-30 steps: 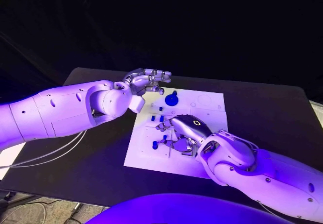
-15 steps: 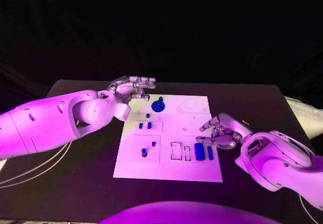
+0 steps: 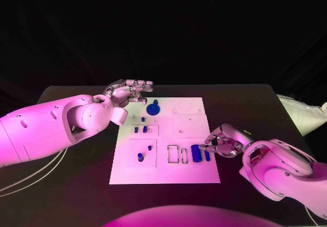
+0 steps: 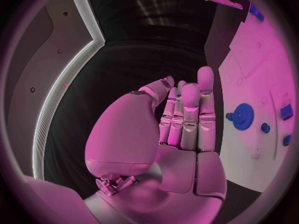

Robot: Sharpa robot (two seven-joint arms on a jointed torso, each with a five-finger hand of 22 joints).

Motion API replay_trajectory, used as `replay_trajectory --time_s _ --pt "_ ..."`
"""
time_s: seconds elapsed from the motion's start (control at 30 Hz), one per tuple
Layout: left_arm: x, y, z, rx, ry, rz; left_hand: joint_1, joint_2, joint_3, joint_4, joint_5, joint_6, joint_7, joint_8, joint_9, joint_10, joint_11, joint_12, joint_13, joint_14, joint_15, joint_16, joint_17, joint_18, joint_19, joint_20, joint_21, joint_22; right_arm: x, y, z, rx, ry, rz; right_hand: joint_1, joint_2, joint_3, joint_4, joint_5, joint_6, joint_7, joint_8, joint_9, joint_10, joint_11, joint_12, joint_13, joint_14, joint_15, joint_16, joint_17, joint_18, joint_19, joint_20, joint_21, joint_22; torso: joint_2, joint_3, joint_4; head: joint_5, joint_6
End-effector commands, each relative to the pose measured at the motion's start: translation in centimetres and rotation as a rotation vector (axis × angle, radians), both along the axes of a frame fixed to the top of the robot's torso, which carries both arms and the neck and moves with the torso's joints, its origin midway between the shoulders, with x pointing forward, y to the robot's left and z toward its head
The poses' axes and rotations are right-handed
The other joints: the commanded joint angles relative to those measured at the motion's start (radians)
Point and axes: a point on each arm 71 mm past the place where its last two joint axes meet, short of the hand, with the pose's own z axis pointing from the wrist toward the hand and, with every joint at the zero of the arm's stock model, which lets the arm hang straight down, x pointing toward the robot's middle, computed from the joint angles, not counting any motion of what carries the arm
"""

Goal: Assemble the parts on the task board

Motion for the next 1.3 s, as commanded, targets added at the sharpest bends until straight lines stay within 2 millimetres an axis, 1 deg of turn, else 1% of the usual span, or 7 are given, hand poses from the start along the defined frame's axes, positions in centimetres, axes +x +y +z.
replay_trajectory --time_s 0.03,0.2,0.47,0.67,0.93,1.2,1.3 --pt "-0.1 -0.3 0.1 -0.009 -0.005 -0.022 0.005 0.006 -0.005 -0.003 0.004 -0.004 0.0 0.002 -0.001 -0.006 -0.001 0.005 0.001 -0.006 -0.001 -0.001 -0.001 0.009 -0.006 -0.001 -0.005 -0.001 -0.1 0.5 -0.5 -0.071 -0.002 0.029 -0.001 0.01 -0.011 -0.001 0.004 -0.003 0.001 0.004 0.003 0.009 0.0 0.009 0.013 0.078 0.003 0.007 0.116 -0.015 0.038 -0.003 0.006 0.117 0.001 -0.0024 0.0047 -0.001 -0.002" --pt "-0.1 -0.3 0.1 -0.009 -0.005 -0.022 0.005 0.006 -0.005 -0.003 0.004 -0.004 0.0 0.002 -0.001 -0.006 -0.001 0.005 0.001 -0.006 -0.001 -0.001 -0.001 0.009 -0.006 -0.001 -0.005 -0.001 0.1 0.9 -0.9 -0.082 0.001 0.043 0.001 0.014 -0.015 -0.001 0.007 -0.005 0.002 0.006 0.006 0.009 0.001 0.013 0.02 0.078 0.003 0.009 0.119 -0.016 0.039 -0.002 0.009 0.12 0.0 -0.004 0.0095 -0.002 -0.005" --pt "-0.1 -0.4 0.1 -0.01 -0.005 -0.025 0.005 0.006 -0.005 -0.003 0.004 -0.004 0.0 0.002 -0.001 -0.006 -0.001 0.005 0.001 -0.006 -0.001 -0.001 -0.001 0.009 -0.006 -0.001 -0.005 -0.001 0.5 1.4 -1.8 -0.101 0.033 0.056 0.003 0.017 -0.018 -0.001 0.009 -0.007 0.002 0.007 0.007 0.008 0.001 0.014 0.024 0.079 0.003 0.011 0.121 -0.016 0.039 -0.002 0.009 0.121 0.001 -0.0041 0.0098 0.004 -0.015" --pt "-0.1 -0.4 0.1 -0.01 -0.005 -0.025 0.005 0.006 -0.005 -0.003 0.004 -0.004 0.0 0.002 -0.001 -0.006 -0.001 0.005 0.001 -0.006 -0.001 -0.001 -0.001 0.009 -0.006 -0.001 -0.005 -0.001 0.6 1.8 -2.4 -0.117 0.057 0.072 0.007 0.02 -0.02 -0.002 0.01 -0.009 0.002 0.007 0.009 0.008 0.001 0.014 0.026 0.079 0.004 0.011 0.122 -0.016 0.039 -0.002 0.01 0.121 0.001 -0.005 0.0138 0.005 -0.019" --pt "-0.1 -0.3 0.1 -0.008 -0.003 -0.024 0.004 0.007 -0.006 -0.004 0.004 -0.005 0.0 0.004 0.0 -0.009 -0.001 0.008 0.002 -0.007 -0.001 -0.001 -0.003 0.009 -0.006 -0.001 -0.006 -0.002 0.5 2.0 -3.1 -0.167 0.085 0.103 0.013 0.025 -0.023 -0.003 0.014 -0.009 0.002 0.01 0.012 0.007 0.002 0.016 0.033 0.079 0.004 0.013 0.125 -0.017 0.04 -0.001 0.012 0.124 0.0 -0.005 0.0114 0.009 -0.023" --pt "-0.1 -0.3 0.1 -0.01 -0.001 -0.029 0.003 0.006 -0.008 -0.003 0.004 -0.005 0.001 0.004 0.0 -0.01 -0.001 0.009 0.002 -0.007 0.0 -0.001 -0.003 0.009 -0.006 -0.001 -0.006 -0.002 0.2 2.4 -3.9 -0.178 0.095 0.118 0.025 0.028 -0.028 -0.006 0.015 -0.003 0.001 0.017 0.018 0.006 0.0 0.016 0.039 0.079 0.004 0.015 0.128 -0.017 0.04 0.0 0.015 0.127 0.001 -0.0053 0.0135 0.008 -0.025" --pt "-0.1 -0.3 0.1 -0.01 -0.001 -0.029 0.002 0.006 -0.008 -0.003 0.003 -0.006 0.001 0.004 0.0 -0.01 -0.001 0.01 0.002 -0.008 0.0 -0.001 -0.004 0.009 -0.006 0.0 -0.006 -0.002 0.1 2.5 -3.9 -0.173 0.09 0.114 0.034 0.036 -0.03 -0.005 0.017 0.002 -0.001 0.023 0.023 0.008 -0.001 0.02 0.047 0.081 0.003 0.02 0.137 -0.019 0.042 -0.001 0.02 0.134 0.0 -0.0058 0.0146 0.006 -0.025"
